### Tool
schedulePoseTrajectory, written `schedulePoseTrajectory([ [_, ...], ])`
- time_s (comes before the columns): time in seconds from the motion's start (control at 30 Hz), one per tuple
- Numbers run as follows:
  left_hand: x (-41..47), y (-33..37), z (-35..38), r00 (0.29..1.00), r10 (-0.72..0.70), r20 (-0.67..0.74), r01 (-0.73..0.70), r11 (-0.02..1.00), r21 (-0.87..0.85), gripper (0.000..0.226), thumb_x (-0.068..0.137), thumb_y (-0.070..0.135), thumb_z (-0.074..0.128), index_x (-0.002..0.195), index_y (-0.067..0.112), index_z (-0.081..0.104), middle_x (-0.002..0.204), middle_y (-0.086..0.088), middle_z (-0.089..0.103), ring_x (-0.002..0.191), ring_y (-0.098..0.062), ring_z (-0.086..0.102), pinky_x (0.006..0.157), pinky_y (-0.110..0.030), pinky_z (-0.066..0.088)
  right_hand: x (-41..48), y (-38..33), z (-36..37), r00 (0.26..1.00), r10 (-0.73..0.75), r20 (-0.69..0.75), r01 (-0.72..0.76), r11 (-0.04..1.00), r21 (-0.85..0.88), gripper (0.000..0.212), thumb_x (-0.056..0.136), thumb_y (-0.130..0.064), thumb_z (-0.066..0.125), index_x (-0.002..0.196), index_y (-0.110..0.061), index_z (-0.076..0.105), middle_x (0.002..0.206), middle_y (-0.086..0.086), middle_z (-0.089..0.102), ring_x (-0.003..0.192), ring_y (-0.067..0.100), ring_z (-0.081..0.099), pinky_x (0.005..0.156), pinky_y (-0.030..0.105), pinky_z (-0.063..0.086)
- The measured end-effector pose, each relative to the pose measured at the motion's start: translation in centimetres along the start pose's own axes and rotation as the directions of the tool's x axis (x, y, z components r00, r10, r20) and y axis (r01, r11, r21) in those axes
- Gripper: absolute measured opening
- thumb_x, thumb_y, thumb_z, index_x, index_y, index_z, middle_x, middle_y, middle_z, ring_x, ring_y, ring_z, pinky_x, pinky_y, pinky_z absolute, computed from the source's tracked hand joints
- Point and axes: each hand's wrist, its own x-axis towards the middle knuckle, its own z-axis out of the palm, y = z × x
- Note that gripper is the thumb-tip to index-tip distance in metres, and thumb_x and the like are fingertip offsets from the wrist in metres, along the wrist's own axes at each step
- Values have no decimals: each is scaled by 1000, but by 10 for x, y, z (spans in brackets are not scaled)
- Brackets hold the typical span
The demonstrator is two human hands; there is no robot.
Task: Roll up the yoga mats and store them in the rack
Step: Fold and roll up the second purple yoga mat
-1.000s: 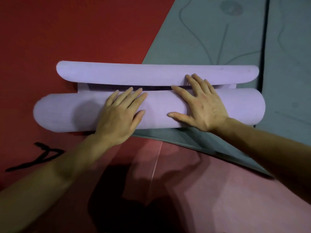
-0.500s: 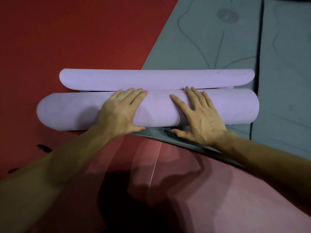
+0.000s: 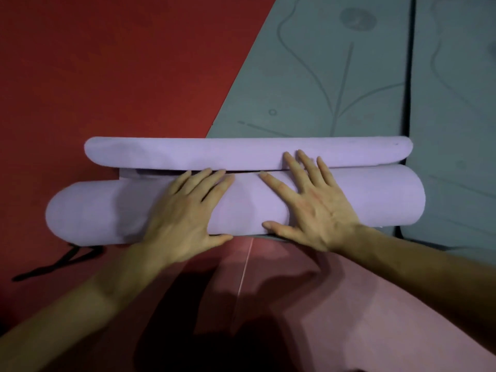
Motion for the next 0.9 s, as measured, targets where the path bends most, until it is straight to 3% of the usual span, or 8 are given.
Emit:
schedulePoseTrajectory([
  [0.1, -6, 9, -2, 996, -70, -47, 69, 997, -18, 93, 81, 61, 57, 160, 20, 31, 167, -6, 26, 155, -26, 24, 123, -52, 24, 19, 10, -7, 1000, 18, 17, -18, 1000, 9, 89, 88, -85, 32, 162, -35, 28, 167, 27, 19, 156, 43, 15, 126, 61, 9],
  [0.27, 9, 2, -3, 994, -108, -19, 108, 994, -1, 93, 85, 72, 45, 162, 25, 23, 170, -3, 17, 157, -25, 14, 125, -54, 15, 5, 5, 1, 997, 24, -69, -21, 999, 46, 74, 96, -77, 34, 161, -42, 27, 168, 24, 18, 157, 41, 16, 125, 61, 11],
  [0.37, 22, -5, -2, 993, -114, -39, 114, 993, 8, 92, 85, 72, 46, 162, 27, 23, 169, -5, 22, 155, -26, 22, 124, -53, 17, 0, 7, 5, 998, -24, -51, 24, 1000, 2, 83, 91, -82, 39, 162, -45, 18, 170, 22, 14, 158, 40, 12, 124, 63, 12],
  [0.53, 25, -8, -2, 960, -106, -258, 91, 994, -67, 64, 85, 50, 68, 140, 19, 60, 144, -9, 57, 132, -32, 53, 110, -46, 37, 27, 16, -2, 1000, 20, 4, -20, 1000, -20, 89, 86, -89, 31, 162, -48, 12, 171, 20, 11, 157, 42, 11, 123, 67, 9],
  [0.63, 26, -11, -1, 942, -106, -317, 91, 994, -63, 51, 84, 39, 74, 130, 17, 67, 130, -6, 64, 119, -30, 58, 100, -43, 41, 42, 22, -6, 999, 46, -6, -47, 999, -28, 78, 92, -82, 28, 161, -49, 14, 171, 17, 13, 156, 43, 13, 123, 67, 9],
  [0.73, 28, -20, 1, 950, -104, -295, 97, 995, -37, 59, 86, 44, 71, 138, 18, 62, 143, -5, 59, 132, -29, 53, 108, -45, 38, 46, 15, -2, 980, 38, -193, -37, 999, 11, 55, 104, -56, 38, 157, -40, 39, 163, 19, 34, 148, 44, 33, 122, 62, 22],
  [0.8, 29, -23, 4, 971, -103, -215, 107, 994, 5, 77, 86, 55, 65, 151, 17, 48, 157, -5, 45, 146, -27, 40, 118, -48, 31, 47, 10, 2, 955, -2, -295, 15, 999, 40, 46, 103, -35, 47, 148, -29, 55, 152, 22, 48, 137, 45, 45, 117, 59, 31],
  [0.9, 34, -28, 6, 991, -81, -111, 91, 992, 84, 105, 81, 71, 60, 161, 15, 23, 169, -6, 21, 156, -26, 18, 125, -52, 17, 50, 10, 1, 974, -23, -227, 26, 1000, 11, 63, 94, -39, 53, 154, -20, 46, 149, 21, 48, 135, 45, 45, 117, 59, 31],
])
